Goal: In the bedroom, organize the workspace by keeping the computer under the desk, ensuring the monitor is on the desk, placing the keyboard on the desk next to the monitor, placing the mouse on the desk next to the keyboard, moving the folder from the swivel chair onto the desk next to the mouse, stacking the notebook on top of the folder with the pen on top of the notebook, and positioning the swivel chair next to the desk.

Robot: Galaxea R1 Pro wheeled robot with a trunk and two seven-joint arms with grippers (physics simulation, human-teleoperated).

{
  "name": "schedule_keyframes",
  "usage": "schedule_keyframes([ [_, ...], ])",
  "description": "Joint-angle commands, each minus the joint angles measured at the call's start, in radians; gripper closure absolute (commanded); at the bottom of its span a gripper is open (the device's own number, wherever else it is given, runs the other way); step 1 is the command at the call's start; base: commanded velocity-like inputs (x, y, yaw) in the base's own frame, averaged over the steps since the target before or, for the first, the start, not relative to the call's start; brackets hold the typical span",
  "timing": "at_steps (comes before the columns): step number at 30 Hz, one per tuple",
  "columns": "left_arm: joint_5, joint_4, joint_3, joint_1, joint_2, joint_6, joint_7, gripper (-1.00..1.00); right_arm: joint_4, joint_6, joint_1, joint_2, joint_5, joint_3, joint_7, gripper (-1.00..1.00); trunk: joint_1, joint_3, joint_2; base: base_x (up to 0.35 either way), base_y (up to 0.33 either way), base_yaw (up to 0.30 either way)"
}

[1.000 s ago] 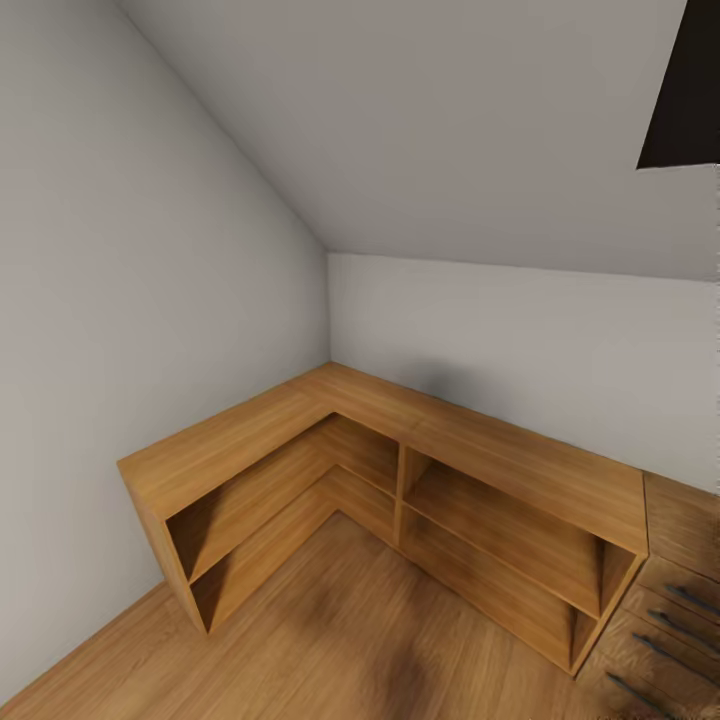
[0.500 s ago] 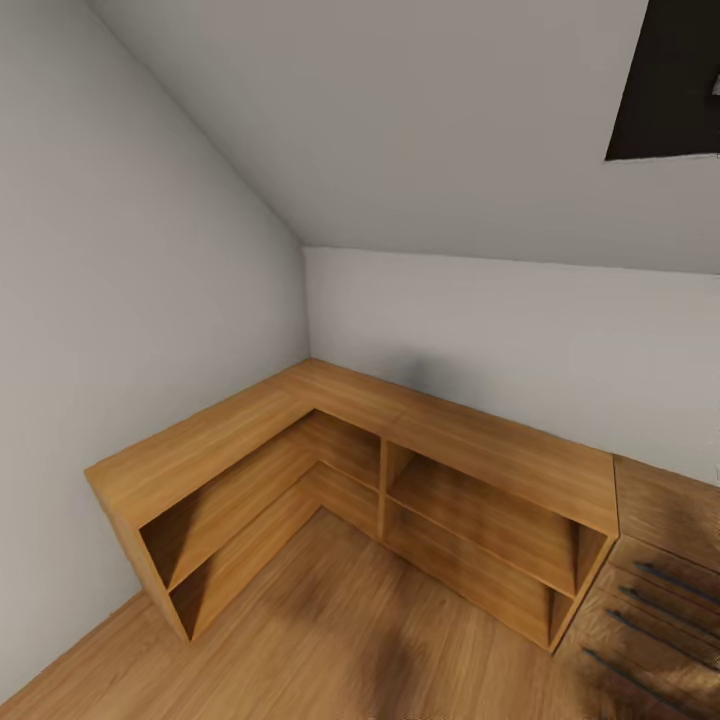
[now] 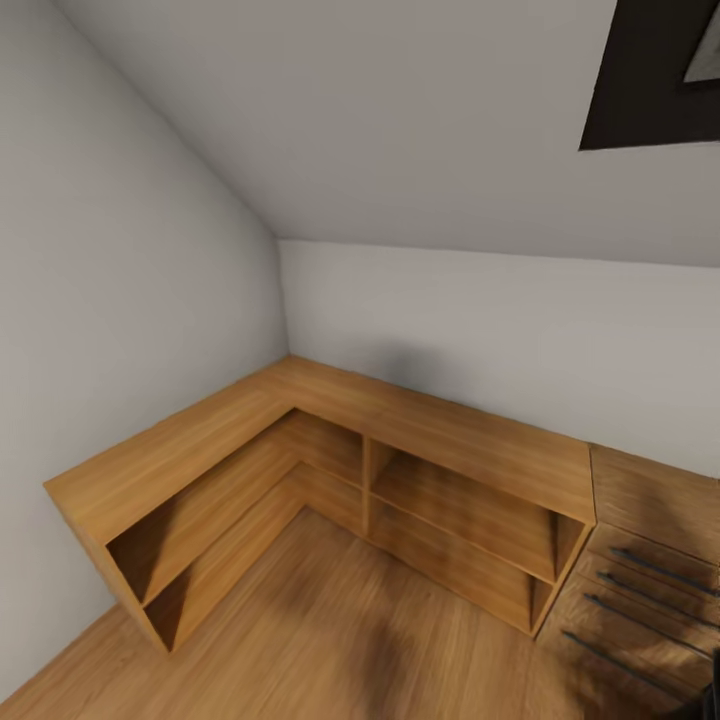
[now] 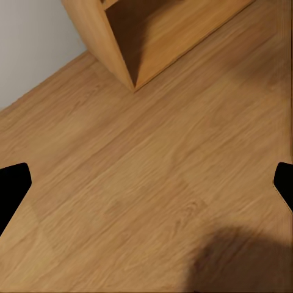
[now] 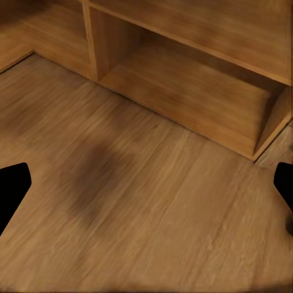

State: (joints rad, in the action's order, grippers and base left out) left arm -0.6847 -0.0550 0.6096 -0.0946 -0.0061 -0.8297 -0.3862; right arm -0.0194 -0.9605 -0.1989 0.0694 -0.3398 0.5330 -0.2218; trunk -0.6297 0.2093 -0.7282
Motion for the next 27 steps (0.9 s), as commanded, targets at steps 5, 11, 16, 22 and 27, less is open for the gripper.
schedule_keyframes([
  [5, 0.0, 0.0, 0.009, -0.001, 0.0, -0.001, -0.01, -1.0, -0.002, -0.003, -0.001, 0.001, -0.004, 0.009, -0.005, -1.0, -0.001, 0.008, -0.001, 0.297, 0.0, -0.144],
  [11, -0.001, 0.0, 0.009, -0.001, 0.0, -0.001, -0.01, -1.0, -0.002, -0.003, -0.001, 0.001, -0.004, 0.009, -0.005, -1.0, -0.001, 0.016, -0.001, 0.291, 0.1, -0.144],
  [16, -0.001, 0.0, 0.009, -0.001, 0.0, -0.002, -0.01, -1.0, -0.002, -0.003, -0.001, 0.001, -0.003, 0.009, -0.005, -1.0, -0.001, 0.022, -0.001, 0.148, 0.288, -0.157],
  [22, -0.001, 0.0, 0.009, -0.001, 0.0, -0.002, -0.01, -1.0, -0.002, -0.003, -0.002, 0.0, -0.003, 0.009, -0.005, -1.0, -0.001, 0.026, -0.001, 0.023, 0.324, -0.226],
  [27, -0.001, 0.0, 0.009, -0.001, 0.0, -0.001, -0.01, -1.0, -0.002, -0.003, -0.001, 0.0, -0.002, 0.01, -0.005, -1.0, -0.001, 0.027, -0.001, 0.002, 0.168, -0.262],
])
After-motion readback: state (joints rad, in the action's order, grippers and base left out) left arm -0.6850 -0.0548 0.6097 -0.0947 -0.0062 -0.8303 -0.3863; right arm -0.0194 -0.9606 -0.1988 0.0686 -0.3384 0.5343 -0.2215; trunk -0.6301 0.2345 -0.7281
